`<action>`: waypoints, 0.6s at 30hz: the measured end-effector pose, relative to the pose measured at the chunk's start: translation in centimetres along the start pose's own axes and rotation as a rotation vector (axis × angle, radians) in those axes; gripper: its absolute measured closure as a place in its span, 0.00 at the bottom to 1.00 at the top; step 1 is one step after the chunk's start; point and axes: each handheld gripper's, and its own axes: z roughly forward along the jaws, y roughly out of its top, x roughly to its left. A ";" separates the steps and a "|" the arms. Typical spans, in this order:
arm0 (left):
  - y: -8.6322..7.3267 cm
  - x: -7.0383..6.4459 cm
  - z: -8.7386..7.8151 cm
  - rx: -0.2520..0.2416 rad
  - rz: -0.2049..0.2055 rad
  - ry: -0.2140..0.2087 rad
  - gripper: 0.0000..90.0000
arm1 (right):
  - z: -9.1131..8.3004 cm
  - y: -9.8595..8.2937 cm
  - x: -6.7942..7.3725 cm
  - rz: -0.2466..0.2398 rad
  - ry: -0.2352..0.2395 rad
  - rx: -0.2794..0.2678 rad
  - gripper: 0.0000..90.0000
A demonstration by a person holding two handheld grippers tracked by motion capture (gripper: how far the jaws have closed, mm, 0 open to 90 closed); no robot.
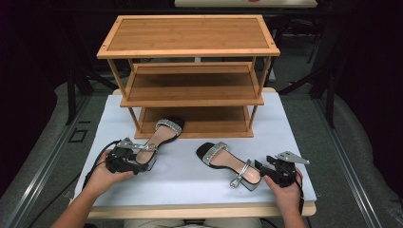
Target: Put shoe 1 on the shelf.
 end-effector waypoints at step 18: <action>2.4 -4.0 2.8 -0.018 -0.031 0.068 0.33 | 0.1 0.0 0.0 0.000 0.009 0.003 0.45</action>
